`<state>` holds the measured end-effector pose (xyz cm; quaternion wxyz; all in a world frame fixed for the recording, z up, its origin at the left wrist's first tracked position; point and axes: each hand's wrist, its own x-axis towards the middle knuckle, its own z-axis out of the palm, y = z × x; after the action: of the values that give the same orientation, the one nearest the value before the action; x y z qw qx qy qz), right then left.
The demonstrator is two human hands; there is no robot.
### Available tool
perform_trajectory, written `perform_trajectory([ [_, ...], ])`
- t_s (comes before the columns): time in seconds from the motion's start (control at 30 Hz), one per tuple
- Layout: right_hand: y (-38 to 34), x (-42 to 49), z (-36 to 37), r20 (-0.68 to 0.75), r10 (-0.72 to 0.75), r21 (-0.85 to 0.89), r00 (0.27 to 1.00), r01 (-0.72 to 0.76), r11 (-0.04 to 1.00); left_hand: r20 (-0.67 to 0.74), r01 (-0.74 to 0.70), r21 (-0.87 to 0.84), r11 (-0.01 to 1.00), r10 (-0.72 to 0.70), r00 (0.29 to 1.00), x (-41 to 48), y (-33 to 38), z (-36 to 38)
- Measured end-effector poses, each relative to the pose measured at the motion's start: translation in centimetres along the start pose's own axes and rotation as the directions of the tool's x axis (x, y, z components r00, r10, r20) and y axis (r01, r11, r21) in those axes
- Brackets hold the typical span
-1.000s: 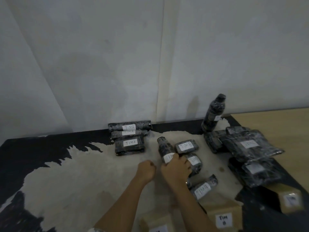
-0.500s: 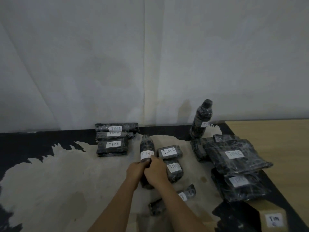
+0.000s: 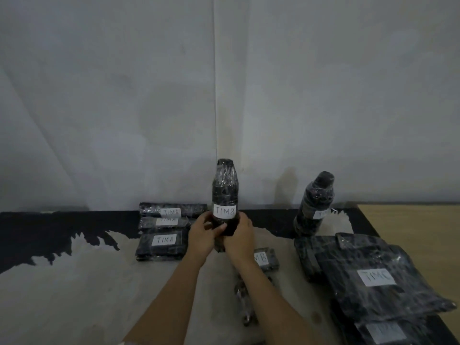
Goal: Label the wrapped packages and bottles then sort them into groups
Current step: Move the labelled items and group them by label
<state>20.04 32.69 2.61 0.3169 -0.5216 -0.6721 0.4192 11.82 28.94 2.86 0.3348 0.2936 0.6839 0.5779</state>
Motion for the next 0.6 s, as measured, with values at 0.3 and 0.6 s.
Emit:
perform_trajectory([
  [0.3, 1.0, 5.3, 0.7, 0.05, -0.045, 0.019, 0.998, 0.044, 0.999, -0.059, -0.032, 0.051, 0.998, 0.035, 0.998, 5.2, -0.9, 1.5],
  [0.6, 2.1, 7.6, 2.5, 0.047, -0.052, 0.088, 0.998, 0.048, 0.995, -0.096, -0.045, 0.045, 0.998, 0.049, 0.994, 7.6, -2.4, 1.7],
])
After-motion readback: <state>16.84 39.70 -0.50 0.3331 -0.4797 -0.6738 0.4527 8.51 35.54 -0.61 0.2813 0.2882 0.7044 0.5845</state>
